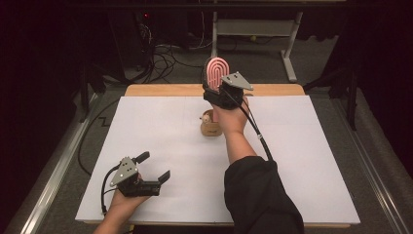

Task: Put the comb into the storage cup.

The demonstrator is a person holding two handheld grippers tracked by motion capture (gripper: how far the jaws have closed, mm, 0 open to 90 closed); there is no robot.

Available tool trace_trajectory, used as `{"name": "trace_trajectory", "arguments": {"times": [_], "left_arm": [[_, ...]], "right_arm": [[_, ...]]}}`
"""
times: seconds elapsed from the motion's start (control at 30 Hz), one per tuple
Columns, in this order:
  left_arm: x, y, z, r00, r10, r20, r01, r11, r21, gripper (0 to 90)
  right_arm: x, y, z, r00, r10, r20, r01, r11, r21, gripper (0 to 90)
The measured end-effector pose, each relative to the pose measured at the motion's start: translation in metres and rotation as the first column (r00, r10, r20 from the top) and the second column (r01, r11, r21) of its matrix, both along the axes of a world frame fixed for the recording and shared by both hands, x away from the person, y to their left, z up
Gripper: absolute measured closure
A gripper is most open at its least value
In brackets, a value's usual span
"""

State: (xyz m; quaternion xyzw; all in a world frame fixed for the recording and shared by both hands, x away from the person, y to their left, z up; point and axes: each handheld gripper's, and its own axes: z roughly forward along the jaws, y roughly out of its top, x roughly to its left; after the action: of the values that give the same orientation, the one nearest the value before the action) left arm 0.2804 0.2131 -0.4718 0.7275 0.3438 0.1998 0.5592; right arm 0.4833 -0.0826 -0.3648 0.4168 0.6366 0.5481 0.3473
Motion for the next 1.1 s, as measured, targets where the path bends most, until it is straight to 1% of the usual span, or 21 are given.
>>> {"name": "trace_trajectory", "arguments": {"times": [0.07,0.13,0.17,0.23,0.3,0.4,0.53,0.67,0.87,0.97,1.1], "left_arm": [[0.000,0.000,0.000,1.0000,-0.003,0.003,0.003,1.0000,0.003,0.0],[-0.001,0.000,0.000,1.0000,-0.001,0.008,0.001,1.0000,-0.003,0.0],[-0.001,0.000,0.000,1.0000,0.001,0.008,-0.001,1.0000,-0.009,0.0],[-0.001,0.000,0.000,1.0000,-0.001,0.006,0.001,1.0000,-0.001,0.0],[-0.001,0.000,0.000,1.0000,-0.001,0.007,0.001,1.0000,-0.003,0.0],[-0.001,0.000,0.000,1.0000,-0.002,0.006,0.002,1.0000,0.001,0.0],[-0.001,-0.001,0.000,1.0000,0.001,0.005,-0.001,1.0000,-0.004,0.0],[-0.001,0.000,0.000,1.0000,0.001,0.006,-0.001,1.0000,0.000,0.0],[-0.001,0.000,0.000,1.0000,0.002,0.009,-0.002,1.0000,-0.002,0.0],[0.000,0.000,0.001,1.0000,0.001,0.007,-0.001,1.0000,0.002,0.0],[0.000,0.000,0.000,1.0000,0.002,0.007,-0.002,1.0000,0.001,0.0]], "right_arm": [[-0.001,0.000,-0.004,0.9999,0.012,0.010,-0.012,1.000,0.007,19.6],[-0.001,0.000,-0.005,0.9999,0.009,0.009,-0.009,1.000,0.004,19.6],[0.000,0.000,-0.007,0.9999,0.010,0.001,-0.010,1.000,0.012,19.6],[0.000,0.000,-0.007,1.0000,0.009,0.002,-0.009,1.000,0.010,19.6],[0.000,0.000,-0.008,0.9999,0.011,0.001,-0.011,1.000,0.011,19.6],[0.000,0.001,-0.010,0.9999,0.011,-0.005,-0.011,1.000,0.009,19.6],[-0.001,0.000,-0.013,0.9998,0.020,-0.006,-0.020,1.000,0.006,19.6],[-0.001,0.000,-0.016,0.9999,0.013,-0.010,-0.013,1.000,-0.003,19.6],[-0.002,0.000,-0.021,0.9996,0.019,-0.022,-0.019,1.000,0.009,19.6],[-0.002,0.001,-0.022,0.9996,0.021,-0.020,-0.021,1.000,0.006,19.6],[-0.005,0.000,-0.025,0.9994,0.023,-0.025,-0.023,1.000,0.015,19.6]]}}
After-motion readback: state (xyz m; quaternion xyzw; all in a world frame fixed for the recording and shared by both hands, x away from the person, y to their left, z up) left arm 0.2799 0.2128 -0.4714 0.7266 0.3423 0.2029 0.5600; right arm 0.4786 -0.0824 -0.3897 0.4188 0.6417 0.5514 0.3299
